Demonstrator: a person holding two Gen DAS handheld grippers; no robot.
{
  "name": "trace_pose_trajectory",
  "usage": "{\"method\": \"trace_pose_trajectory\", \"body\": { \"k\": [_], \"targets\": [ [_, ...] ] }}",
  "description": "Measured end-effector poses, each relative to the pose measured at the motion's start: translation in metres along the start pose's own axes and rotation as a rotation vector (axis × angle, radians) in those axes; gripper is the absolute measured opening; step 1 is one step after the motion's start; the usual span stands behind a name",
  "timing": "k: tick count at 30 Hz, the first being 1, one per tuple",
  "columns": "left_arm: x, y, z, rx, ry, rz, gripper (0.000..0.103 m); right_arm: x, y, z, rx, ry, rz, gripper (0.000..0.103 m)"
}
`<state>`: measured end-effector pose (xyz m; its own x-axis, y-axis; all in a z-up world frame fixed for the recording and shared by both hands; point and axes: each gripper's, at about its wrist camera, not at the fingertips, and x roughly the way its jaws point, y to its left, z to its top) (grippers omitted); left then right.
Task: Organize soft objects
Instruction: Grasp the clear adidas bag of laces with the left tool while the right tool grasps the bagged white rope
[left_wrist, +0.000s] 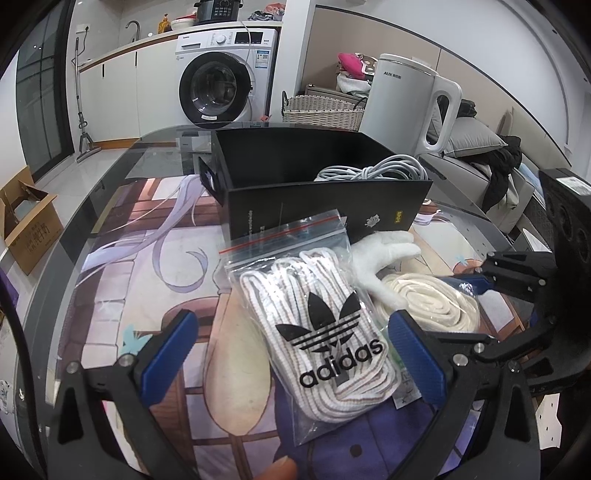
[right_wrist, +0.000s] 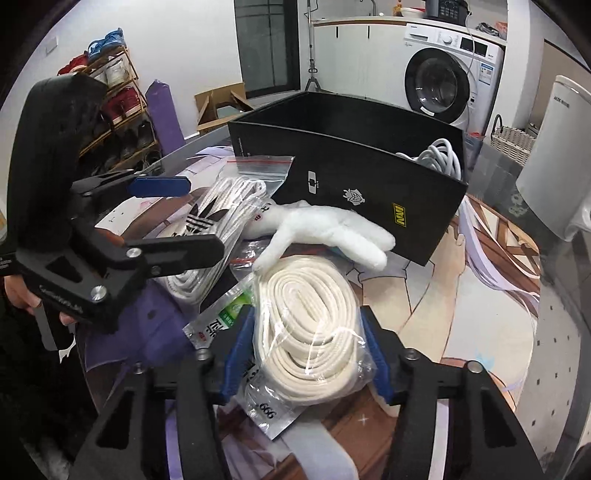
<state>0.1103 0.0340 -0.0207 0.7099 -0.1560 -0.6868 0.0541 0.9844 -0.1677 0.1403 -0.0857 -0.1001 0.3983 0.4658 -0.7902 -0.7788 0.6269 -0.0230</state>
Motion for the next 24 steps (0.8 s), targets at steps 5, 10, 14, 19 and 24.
{"method": "trace_pose_trajectory", "body": {
  "k": [5, 10, 14, 19, 24],
  "targets": [
    [0.000, 0.000, 0.000, -0.001, 0.004, 0.006, 0.103, -0.014, 0.002, -0.015, 0.039, -0.032, 0.008, 0.045],
    [0.002, -0.004, -0.001, 0.018, 0.013, 0.026, 0.103, -0.031, 0.004, -0.034, 0.090, -0.067, 0.022, 0.044],
    [0.006, -0.008, -0.001, 0.039, 0.037, 0.048, 0.103, -0.042, 0.000, -0.045, 0.121, -0.103, 0.029, 0.044],
    [0.012, -0.005, 0.001, 0.014, 0.085, 0.045, 0.103, -0.059, -0.003, -0.050, 0.134, -0.152, 0.026, 0.044],
    [0.013, -0.006, 0.002, -0.005, 0.101, 0.054, 0.103, -0.075, -0.007, -0.049, 0.161, -0.210, 0.022, 0.044]
  ]
}}
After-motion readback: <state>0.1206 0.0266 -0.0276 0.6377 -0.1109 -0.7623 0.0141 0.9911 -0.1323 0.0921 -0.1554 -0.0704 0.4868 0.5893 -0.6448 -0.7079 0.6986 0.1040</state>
